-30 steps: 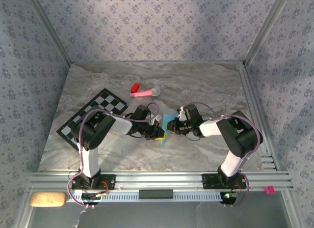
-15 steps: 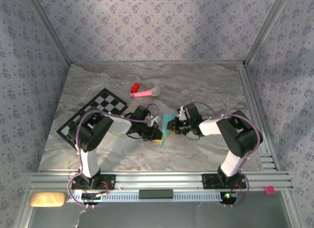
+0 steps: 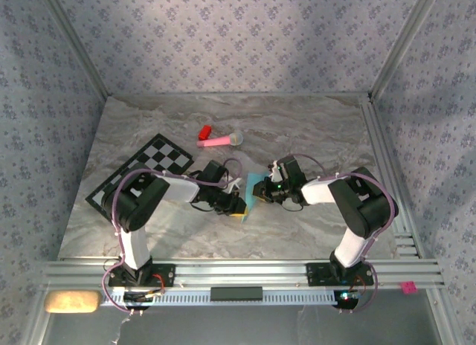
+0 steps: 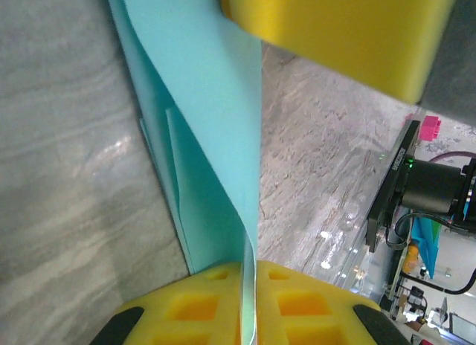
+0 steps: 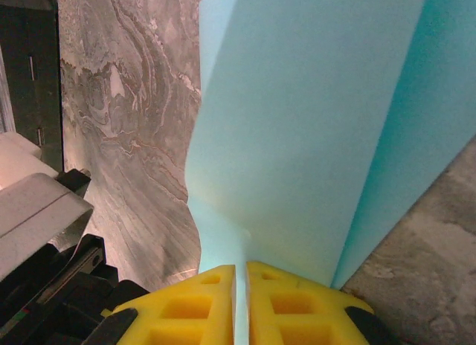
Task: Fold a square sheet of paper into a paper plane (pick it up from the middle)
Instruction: Fold the wing for the fifth time at the center of the table.
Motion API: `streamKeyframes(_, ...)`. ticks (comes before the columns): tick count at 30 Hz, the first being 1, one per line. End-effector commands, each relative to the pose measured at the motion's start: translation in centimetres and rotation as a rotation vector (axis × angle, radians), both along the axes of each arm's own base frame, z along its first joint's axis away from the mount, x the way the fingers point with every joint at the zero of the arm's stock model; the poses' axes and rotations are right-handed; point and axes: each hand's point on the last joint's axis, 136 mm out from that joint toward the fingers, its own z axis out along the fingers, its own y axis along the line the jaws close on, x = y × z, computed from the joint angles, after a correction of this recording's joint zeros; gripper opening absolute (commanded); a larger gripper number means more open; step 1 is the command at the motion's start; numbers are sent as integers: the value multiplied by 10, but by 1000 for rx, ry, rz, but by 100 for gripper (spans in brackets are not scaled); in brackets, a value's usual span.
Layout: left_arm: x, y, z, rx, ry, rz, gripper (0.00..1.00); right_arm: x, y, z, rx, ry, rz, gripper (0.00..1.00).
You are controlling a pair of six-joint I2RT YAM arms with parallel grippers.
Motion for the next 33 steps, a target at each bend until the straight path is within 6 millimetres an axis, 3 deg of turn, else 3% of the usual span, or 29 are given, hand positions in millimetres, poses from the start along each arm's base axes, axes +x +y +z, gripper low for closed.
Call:
streamKeyframes(1,-21,15,-12,80,63,-30,12,-10,-22,-41,-153,83,-53,13)
streamKeyframes(6,-22,16,-14,82,64,-29,0,-10,-23,-42,-158,85,-53,13)
streamKeyframes(10,-23,17,-14,82,67,-28,1,-11,-23,-44,-160,90,-53,13)
streamKeyframes(14,-24,20,-11,86,53,-21,11,-11,-23,-44,-162,89,-54,13)
streamKeyframes(18,-25,23,-11,101,43,-25,14,-12,-24,-44,-163,92,-53,13)
streamKeyframes(22,-27,26,-15,112,47,-26,13,-10,-23,-43,-160,88,-53,13)
streamKeyframes(29,-30,27,-19,115,61,-28,0,-10,-23,-45,-162,92,-54,13)
streamKeyframes(33,-32,28,-19,114,66,-24,4,-11,-23,-45,-166,92,-54,13)
